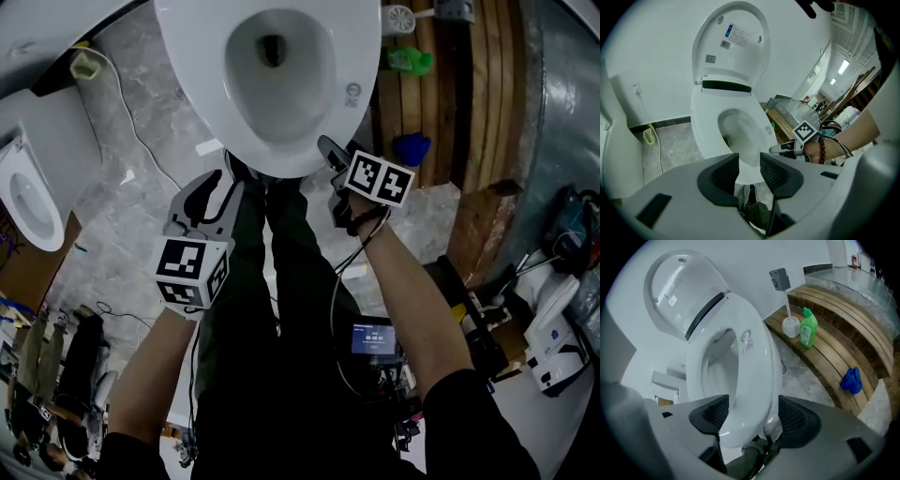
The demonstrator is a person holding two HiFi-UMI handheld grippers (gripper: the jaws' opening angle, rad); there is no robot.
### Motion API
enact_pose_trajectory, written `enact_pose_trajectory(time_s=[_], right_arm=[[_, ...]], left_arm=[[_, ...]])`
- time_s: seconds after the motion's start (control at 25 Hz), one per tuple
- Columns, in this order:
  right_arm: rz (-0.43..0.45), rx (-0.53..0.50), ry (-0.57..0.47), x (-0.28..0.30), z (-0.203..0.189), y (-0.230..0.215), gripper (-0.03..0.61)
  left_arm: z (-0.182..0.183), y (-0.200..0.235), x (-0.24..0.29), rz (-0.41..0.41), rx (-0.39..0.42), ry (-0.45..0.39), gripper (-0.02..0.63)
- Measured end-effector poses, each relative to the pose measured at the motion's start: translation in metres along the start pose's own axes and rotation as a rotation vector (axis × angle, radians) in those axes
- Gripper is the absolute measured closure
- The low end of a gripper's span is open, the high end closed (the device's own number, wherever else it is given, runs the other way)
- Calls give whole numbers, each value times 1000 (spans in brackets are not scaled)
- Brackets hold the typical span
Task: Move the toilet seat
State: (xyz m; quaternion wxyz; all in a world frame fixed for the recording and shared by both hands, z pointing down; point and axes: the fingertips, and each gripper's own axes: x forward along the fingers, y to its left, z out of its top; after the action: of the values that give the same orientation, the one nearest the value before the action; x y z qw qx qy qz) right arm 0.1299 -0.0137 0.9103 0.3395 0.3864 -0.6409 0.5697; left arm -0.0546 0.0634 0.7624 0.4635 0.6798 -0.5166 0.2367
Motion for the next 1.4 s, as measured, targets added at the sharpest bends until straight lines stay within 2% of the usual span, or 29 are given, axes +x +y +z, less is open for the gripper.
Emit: enact_pose_trajectory(time_s=[0.32, 0.48, 0.68, 0.8, 1.0, 1.24, 1.4], right_arm=[[86, 71, 51, 14, -10, 11, 259], [90, 70, 60, 4, -8, 14, 259], [104, 129, 38, -10, -6, 19, 259], [118, 173, 18, -25, -4, 20, 261], [206, 235, -21, -62, -2, 38, 261], [283, 239, -11, -104, 2, 63, 261], [329, 254, -15, -130, 7, 81, 261]], left_arm=[[-6, -3, 1, -21, -28, -2, 466], [-9, -16, -5, -42, -20, 4, 466], [-9, -21, -10, -47, -26, 4, 465], [-3, -26, -12, -52, -25, -9, 466], [9, -29, -21, -47, -36, -33, 466], [19, -37, -54, -57, -33, -53, 466], [15, -35, -78, -34, -40, -51, 466]])
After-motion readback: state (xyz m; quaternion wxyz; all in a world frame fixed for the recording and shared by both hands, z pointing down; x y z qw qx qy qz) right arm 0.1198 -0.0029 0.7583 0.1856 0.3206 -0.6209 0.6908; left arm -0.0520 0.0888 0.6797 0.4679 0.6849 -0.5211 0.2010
